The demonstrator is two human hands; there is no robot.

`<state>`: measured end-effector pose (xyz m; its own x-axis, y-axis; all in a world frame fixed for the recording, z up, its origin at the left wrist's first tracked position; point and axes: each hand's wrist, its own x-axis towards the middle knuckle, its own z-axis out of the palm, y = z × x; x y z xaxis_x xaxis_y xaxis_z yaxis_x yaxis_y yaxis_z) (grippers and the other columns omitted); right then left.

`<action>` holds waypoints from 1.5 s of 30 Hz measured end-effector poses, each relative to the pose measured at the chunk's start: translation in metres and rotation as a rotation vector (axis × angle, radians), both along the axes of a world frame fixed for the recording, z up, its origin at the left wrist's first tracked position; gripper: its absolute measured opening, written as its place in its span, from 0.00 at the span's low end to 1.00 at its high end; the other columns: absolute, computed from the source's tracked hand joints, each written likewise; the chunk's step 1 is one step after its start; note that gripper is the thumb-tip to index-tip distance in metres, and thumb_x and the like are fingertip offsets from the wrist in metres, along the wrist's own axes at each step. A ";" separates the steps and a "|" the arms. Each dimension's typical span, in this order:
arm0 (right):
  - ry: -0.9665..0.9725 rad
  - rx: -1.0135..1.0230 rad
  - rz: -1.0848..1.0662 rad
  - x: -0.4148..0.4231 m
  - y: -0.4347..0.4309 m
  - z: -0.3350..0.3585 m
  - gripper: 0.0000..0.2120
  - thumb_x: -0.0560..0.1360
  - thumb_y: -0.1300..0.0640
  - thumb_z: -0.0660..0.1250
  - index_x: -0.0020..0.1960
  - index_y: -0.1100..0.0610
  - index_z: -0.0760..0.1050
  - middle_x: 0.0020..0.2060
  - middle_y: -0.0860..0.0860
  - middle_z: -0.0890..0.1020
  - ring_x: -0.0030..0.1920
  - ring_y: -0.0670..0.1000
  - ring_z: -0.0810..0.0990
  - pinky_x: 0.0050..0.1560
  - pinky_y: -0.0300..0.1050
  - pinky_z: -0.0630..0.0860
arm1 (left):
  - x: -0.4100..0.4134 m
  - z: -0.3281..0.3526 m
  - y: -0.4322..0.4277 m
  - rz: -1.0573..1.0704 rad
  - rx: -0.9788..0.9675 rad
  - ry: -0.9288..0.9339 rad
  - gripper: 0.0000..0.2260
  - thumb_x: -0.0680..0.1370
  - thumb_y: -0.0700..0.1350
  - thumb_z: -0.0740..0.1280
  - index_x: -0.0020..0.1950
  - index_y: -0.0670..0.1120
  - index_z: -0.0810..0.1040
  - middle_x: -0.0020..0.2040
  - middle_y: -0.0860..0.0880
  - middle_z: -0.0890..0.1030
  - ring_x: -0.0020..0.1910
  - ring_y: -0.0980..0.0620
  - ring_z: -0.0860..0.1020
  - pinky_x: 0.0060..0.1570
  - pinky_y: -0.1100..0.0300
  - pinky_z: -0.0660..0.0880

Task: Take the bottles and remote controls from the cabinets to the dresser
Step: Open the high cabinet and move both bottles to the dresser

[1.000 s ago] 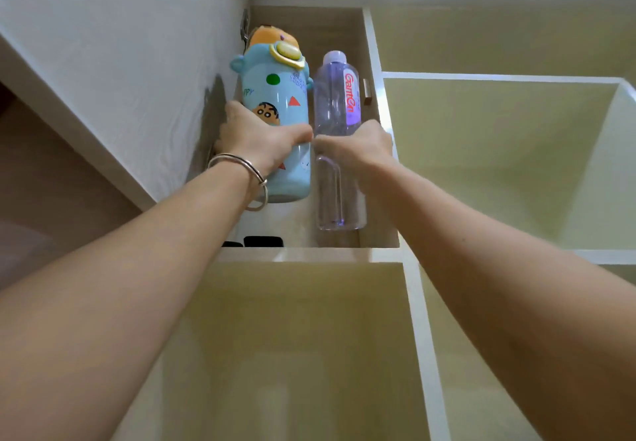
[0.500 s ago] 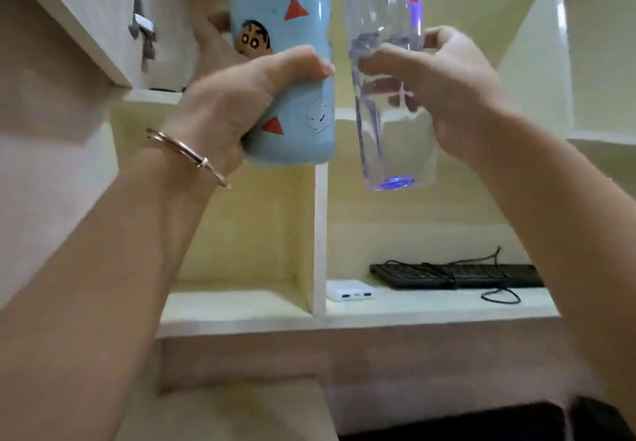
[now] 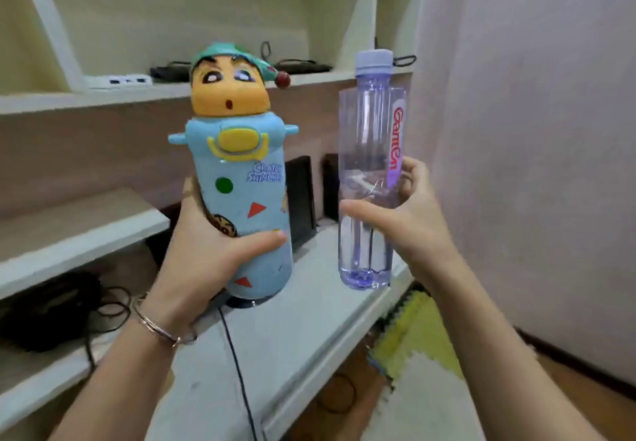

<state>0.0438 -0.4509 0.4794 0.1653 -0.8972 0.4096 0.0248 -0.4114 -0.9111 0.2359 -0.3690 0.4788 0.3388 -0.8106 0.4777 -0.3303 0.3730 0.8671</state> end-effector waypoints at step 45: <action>-0.346 0.868 -2.029 -0.831 0.238 -0.309 0.35 0.61 0.62 0.79 0.60 0.53 0.61 0.60 0.56 0.75 0.59 0.55 0.77 0.63 0.58 0.73 | -0.993 -0.305 -0.117 -1.513 0.684 -0.469 0.37 0.61 0.31 0.77 0.62 0.48 0.62 0.46 0.60 0.74 0.44 0.62 0.76 0.40 0.67 0.72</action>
<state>-0.7869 -0.2134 0.1702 -0.8999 0.3510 -0.2590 0.3673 0.2894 -0.8840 -0.7571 -0.4858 0.1736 -0.9119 -0.3361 -0.2353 -0.3133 0.2001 0.9283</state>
